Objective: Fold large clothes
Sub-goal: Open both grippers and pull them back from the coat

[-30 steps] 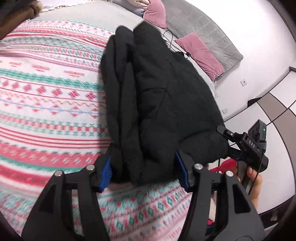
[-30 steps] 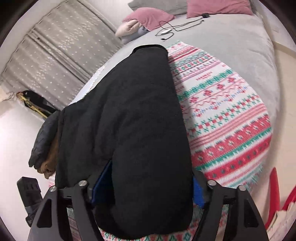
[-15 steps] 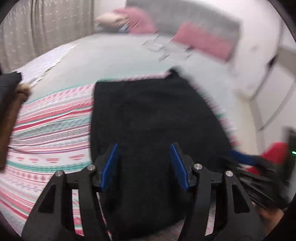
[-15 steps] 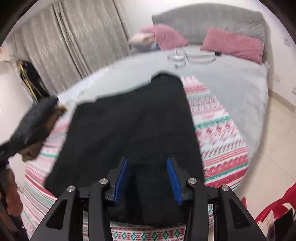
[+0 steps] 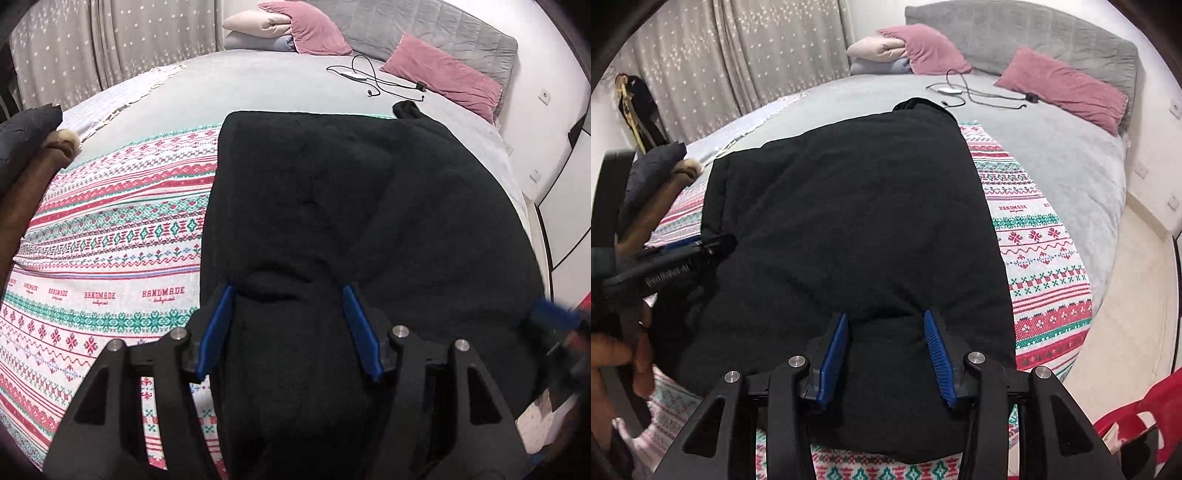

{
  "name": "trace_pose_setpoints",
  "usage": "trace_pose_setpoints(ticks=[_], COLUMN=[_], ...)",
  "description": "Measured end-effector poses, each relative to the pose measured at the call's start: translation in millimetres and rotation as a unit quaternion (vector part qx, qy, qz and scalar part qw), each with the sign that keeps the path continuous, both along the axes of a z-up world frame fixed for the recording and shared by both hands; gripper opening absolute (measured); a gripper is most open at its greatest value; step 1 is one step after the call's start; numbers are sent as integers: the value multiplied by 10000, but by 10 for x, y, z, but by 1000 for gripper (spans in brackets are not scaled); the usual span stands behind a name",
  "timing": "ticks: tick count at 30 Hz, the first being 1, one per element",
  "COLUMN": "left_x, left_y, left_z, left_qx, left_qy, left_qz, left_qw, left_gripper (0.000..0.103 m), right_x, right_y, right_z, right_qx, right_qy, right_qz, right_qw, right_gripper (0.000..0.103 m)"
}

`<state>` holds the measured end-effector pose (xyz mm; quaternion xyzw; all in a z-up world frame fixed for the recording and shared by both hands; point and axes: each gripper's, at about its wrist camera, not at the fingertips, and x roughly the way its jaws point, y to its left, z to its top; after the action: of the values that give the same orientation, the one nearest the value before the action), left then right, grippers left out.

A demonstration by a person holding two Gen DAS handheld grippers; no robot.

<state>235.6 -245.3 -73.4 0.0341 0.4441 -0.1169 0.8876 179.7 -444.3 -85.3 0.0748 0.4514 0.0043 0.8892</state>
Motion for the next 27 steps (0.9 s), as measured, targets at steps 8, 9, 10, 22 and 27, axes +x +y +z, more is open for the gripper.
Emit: trace_pose_setpoints(ticks=[8, 9, 10, 22, 27], left_x=[-7, -1, 2, 48, -264], left_y=[4, 10, 14, 23, 257], left_z=[-8, -9, -12, -42, 276], left_qx=[-128, -145, -156, -143, -387], left_qy=[-26, -23, -15, -12, -132], left_qz=[-28, -32, -26, -81, -186], left_qw=[9999, 9999, 9999, 9999, 9990], left_gripper=[64, 64, 64, 64, 65], right_x=[732, 846, 1038, 1392, 695], right_y=[86, 89, 62, 164, 337], right_z=[515, 440, 289, -267, 138], right_qx=[126, 105, 59, -716, -447], right_qy=[-387, -240, 32, 496, -350], right_qz=[375, 343, 210, -54, -143], right_qw=[9985, 9991, 9998, 9962, 9983], right_gripper=[44, 44, 44, 44, 52])
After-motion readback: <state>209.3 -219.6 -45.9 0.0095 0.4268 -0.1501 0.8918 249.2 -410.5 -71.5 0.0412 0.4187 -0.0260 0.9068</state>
